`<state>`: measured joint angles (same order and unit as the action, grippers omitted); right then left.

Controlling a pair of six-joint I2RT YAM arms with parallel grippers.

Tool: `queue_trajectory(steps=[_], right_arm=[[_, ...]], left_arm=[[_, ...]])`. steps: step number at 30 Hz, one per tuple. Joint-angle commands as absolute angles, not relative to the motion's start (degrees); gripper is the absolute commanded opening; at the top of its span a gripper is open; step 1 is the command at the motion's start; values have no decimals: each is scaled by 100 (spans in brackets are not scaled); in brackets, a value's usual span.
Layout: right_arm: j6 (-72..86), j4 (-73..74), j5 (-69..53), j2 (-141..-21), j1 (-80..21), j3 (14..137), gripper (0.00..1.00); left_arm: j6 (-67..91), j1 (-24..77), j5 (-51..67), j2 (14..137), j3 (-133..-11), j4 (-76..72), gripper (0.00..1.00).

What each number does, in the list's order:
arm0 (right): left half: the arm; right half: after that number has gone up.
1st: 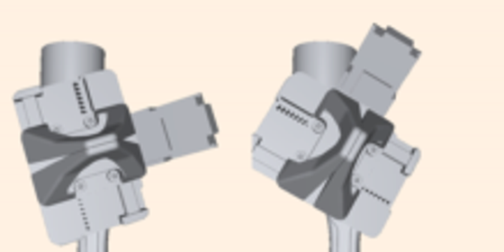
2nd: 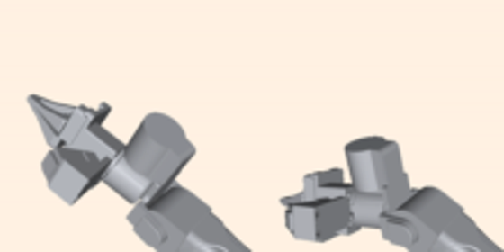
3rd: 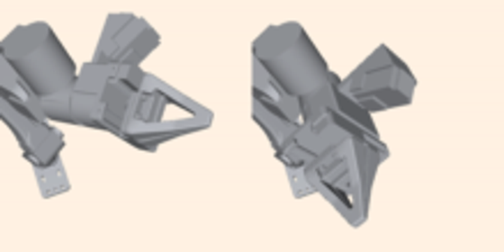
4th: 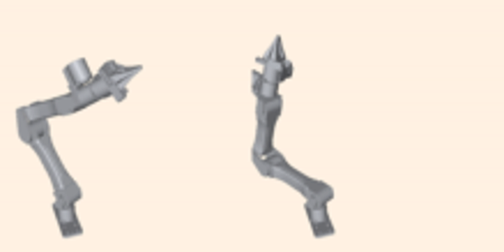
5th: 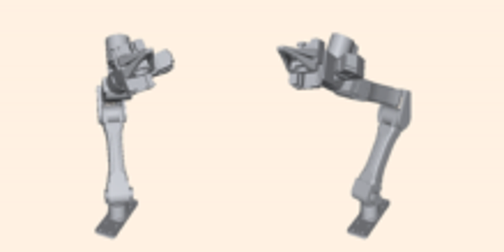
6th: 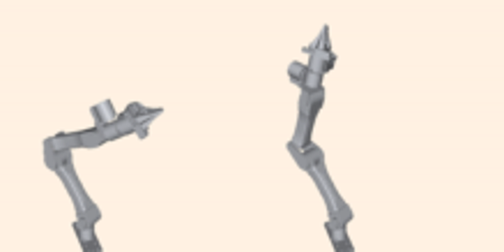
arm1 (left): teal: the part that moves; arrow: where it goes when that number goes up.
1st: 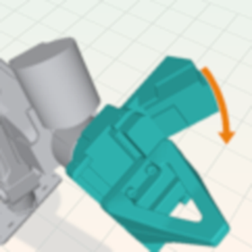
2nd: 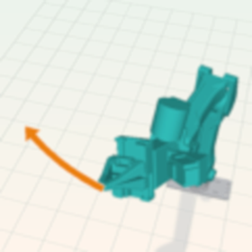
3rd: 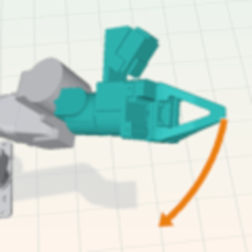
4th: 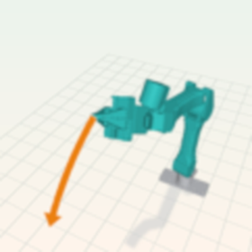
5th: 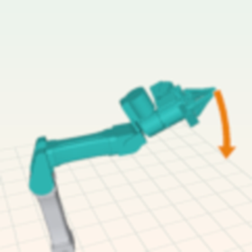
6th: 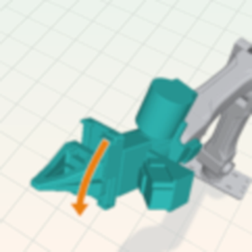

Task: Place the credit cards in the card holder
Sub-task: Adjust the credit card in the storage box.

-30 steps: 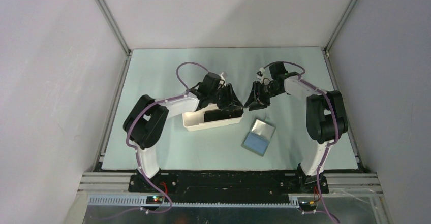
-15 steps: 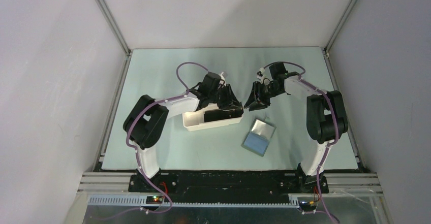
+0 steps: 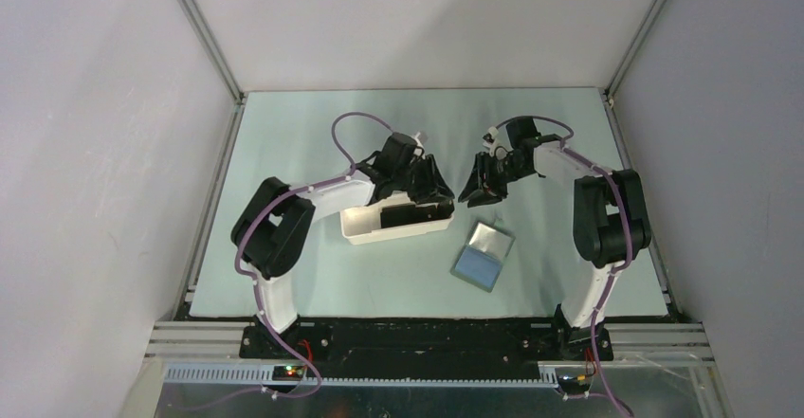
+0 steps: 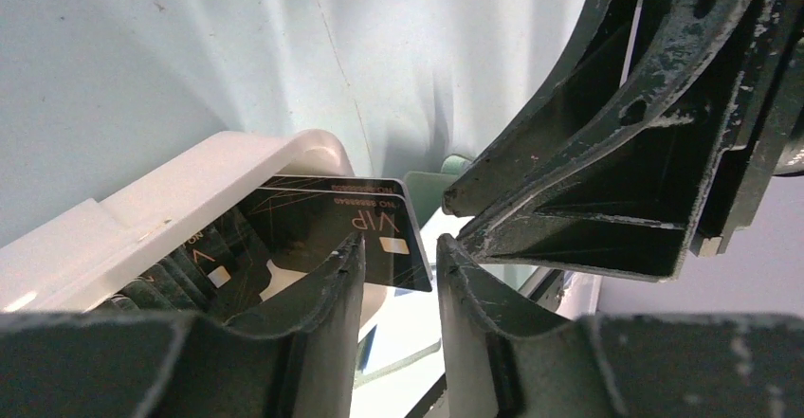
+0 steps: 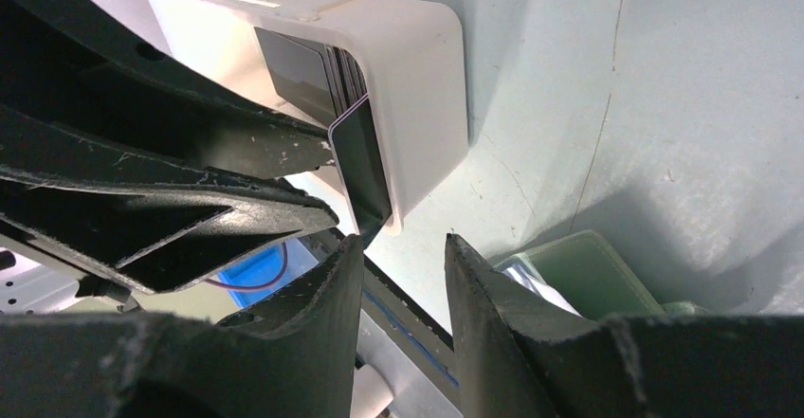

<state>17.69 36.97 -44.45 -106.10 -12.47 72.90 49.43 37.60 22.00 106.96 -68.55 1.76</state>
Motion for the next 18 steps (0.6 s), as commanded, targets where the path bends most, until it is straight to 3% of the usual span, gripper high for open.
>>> queue_trajectory(steps=[1, 5, 10, 18], right_arm=[[1639, 3761, -4484, -10330, -1203, 7260, 42], [1653, 3733, -4528, -10336, -1227, 7260, 42], [1674, 3714, -4550, -10371, -1274, 7255, 42], [1718, 3666, -4579, -10396, -1343, 7260, 42]], left_arm=[[4720, 3844, 2010, 10700, -7118, 379, 37], [4585, 3841, 1908, 10622, -7131, 555, 34], [4541, 3849, 1920, 10628, -7120, 597, 21], [4509, 3848, 1930, 10606, -7093, 607, 15]])
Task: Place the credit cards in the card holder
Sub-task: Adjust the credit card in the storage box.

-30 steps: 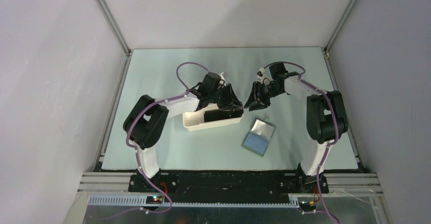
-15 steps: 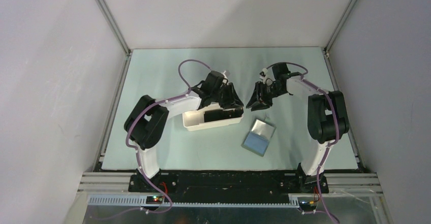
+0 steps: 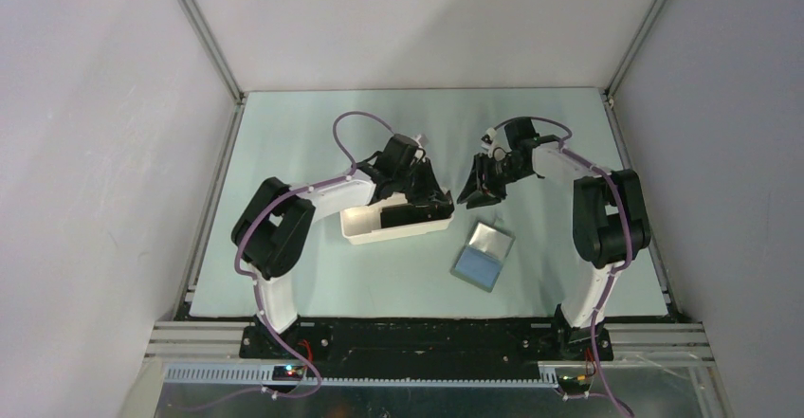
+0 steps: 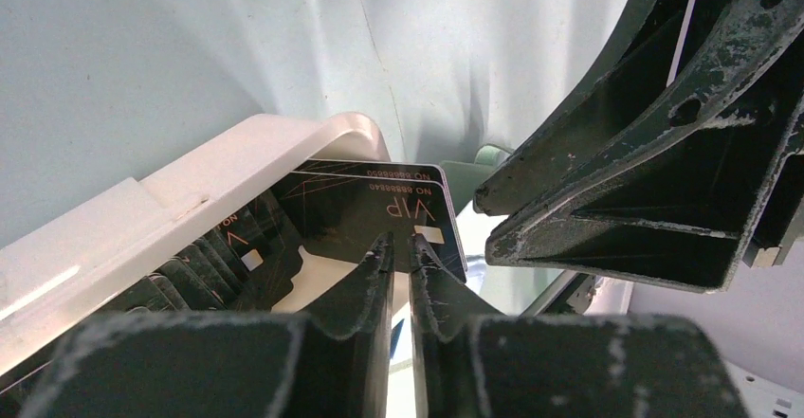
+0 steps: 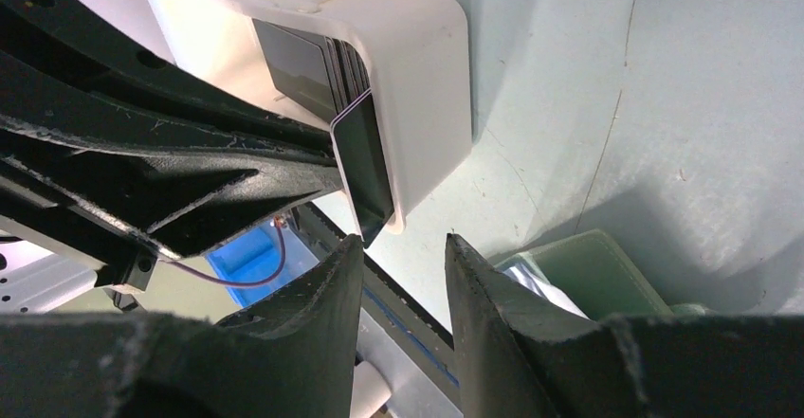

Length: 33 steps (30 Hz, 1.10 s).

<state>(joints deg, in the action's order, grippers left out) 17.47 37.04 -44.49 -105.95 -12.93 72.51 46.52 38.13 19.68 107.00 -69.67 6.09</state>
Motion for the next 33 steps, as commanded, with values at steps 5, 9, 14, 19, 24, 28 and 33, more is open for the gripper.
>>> queue_trajectory(steps=[5, 9, 14, 19, 24, 28, 33], right_arm=[[1722, 3665, -4577, -10391, -1316, 7260, 42], [1705, 3677, -4572, -10396, -1281, 7253, 42], [1669, 3728, -4553, -10392, -1252, 7252, 42], [1653, 3733, -4555, -10402, -1247, 7247, 42], [1664, 3709, -4583, -10419, -1253, 7223, 42], [1664, 3707, -4595, -10416, -1250, 7217, 42], [1678, 3706, -4597, -10407, -1279, 7224, 42]], left_arm=[[4505, 3855, 2005, 10478, -7133, 586, 41], [4454, 3853, 1939, 10443, -7160, 596, 50], [4492, 3879, 1944, 10584, -7257, 600, 48], [4500, 3933, 1940, 10663, -7325, 598, 48], [4474, 3930, 1892, 10647, -7314, 624, 45], [4435, 3930, 1852, 10712, -7281, 679, 32], [4390, 3932, 1769, 10627, -7171, 732, 11]])
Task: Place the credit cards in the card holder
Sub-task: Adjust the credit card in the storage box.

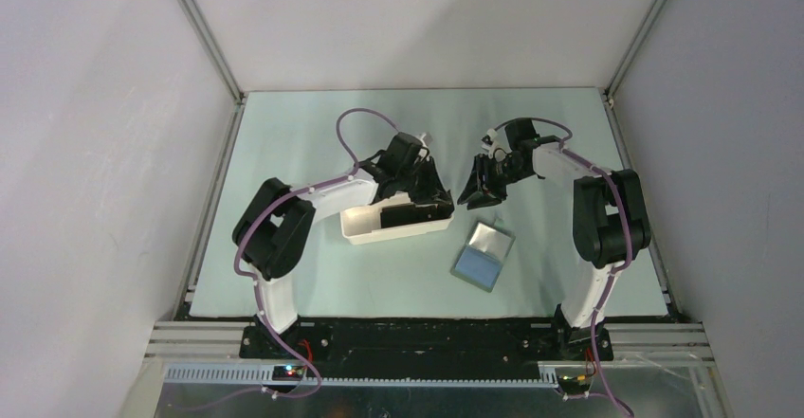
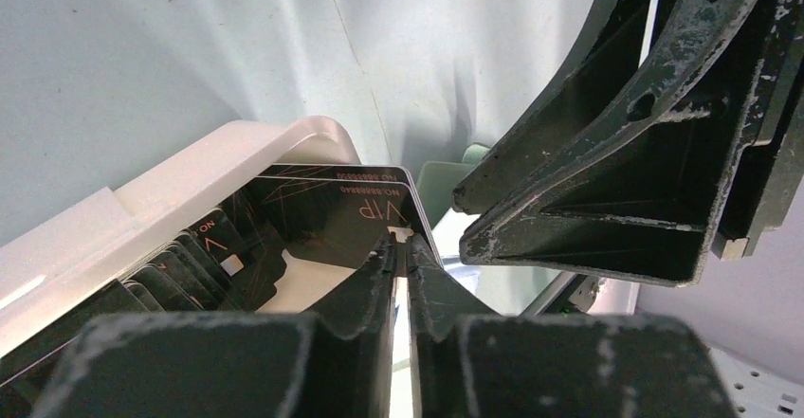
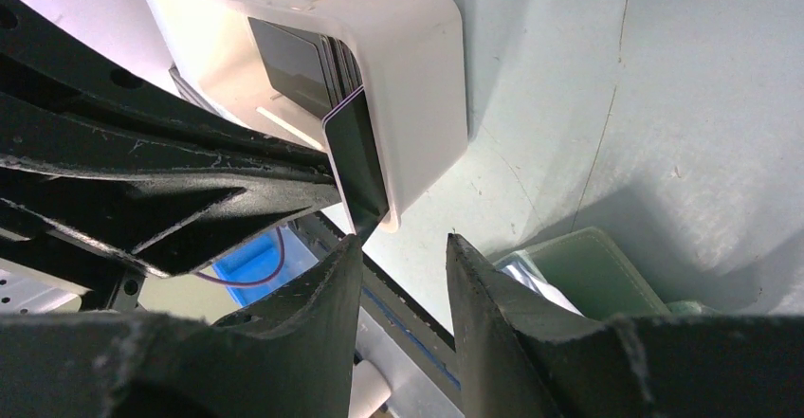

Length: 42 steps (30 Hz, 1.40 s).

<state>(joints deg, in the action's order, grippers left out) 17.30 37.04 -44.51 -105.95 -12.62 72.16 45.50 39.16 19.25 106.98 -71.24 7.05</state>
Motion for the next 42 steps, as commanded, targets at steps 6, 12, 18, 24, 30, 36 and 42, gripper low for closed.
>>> queue_trajectory(steps=[6, 12, 18, 24, 30, 36, 42], right_arm=[[1776, 3601, -4739, -10416, -1385, 7225, 43], [1855, 3522, -4714, -10451, -1493, 7225, 43], [2020, 3469, -4263, -10511, -1716, 7311, 34], [2094, 3575, -3965, -10518, -2112, 7620, 15], [2137, 3242, -4375, -10348, -2454, 7729, 25], [2179, 2967, -4934, -10506, -2609, 7757, 48], [2251, 3000, -4269, -10401, -2626, 7802, 52]], left_arm=[[4252, 3932, 1594, 10481, -7153, 991, 1], [4251, 3925, 1630, 10448, -7153, 1050, 2], [4278, 3831, 1631, 10160, -6943, 1046, 32], [4255, 3628, 1478, 9632, -6430, 1046, 39], [4270, 3290, 1441, 9140, -5816, 1051, 48], [4210, 3001, 1496, 8806, -5469, 1046, 52], [4152, 2910, 1486, 8773, -5388, 1046, 52]])
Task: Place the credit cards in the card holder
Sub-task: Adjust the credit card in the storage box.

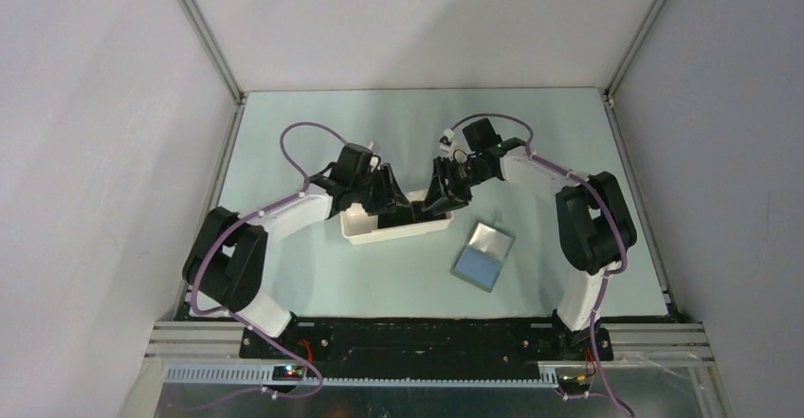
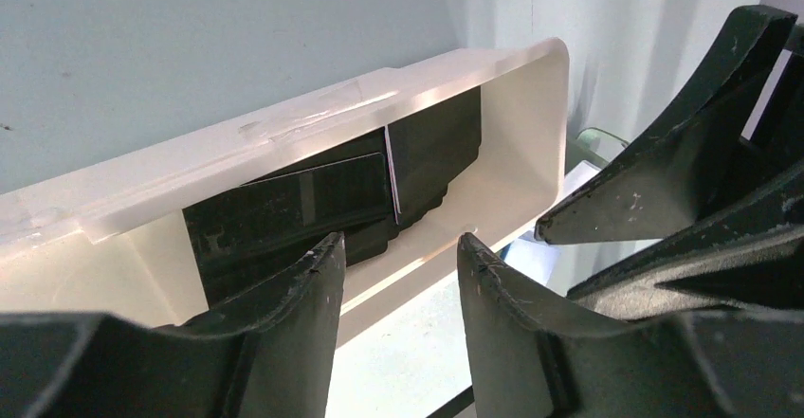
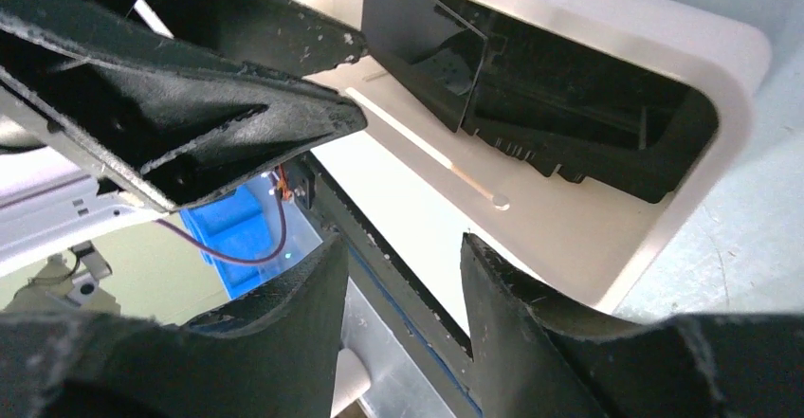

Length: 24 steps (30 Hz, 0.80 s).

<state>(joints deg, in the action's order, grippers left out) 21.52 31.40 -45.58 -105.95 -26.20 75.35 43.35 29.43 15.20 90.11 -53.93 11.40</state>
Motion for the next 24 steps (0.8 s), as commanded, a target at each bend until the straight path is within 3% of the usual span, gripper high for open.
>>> queue_trajectory(steps=[1, 9, 13, 17, 19, 24], right_arm=[[2235, 3110, -4169, -10462, -2665, 7916, 52], [1716, 4529, -2124, -11272, -3327, 9278, 63], [1650, 4981, -1216, -11680, -3681, 9784, 65], [1612, 5202, -394, -11896, -4033, 9993, 67], [1622, 5234, -118, -11971, -4135, 10034, 68], [1647, 5262, 366, -12115, -4302, 10118, 64]], left_arm=[[4125, 2910, 1472, 8800, -5403, 1050, 52], [4102, 2865, 1318, 8887, -5397, 1117, 50], [4157, 2794, 1183, 8976, -5370, 1189, 33], [4200, 2770, 1079, 9153, -5396, 1322, 7], [4235, 2769, 1027, 9264, -5421, 1400, 1], [4335, 2767, 835, 9511, -5421, 1579, 0]])
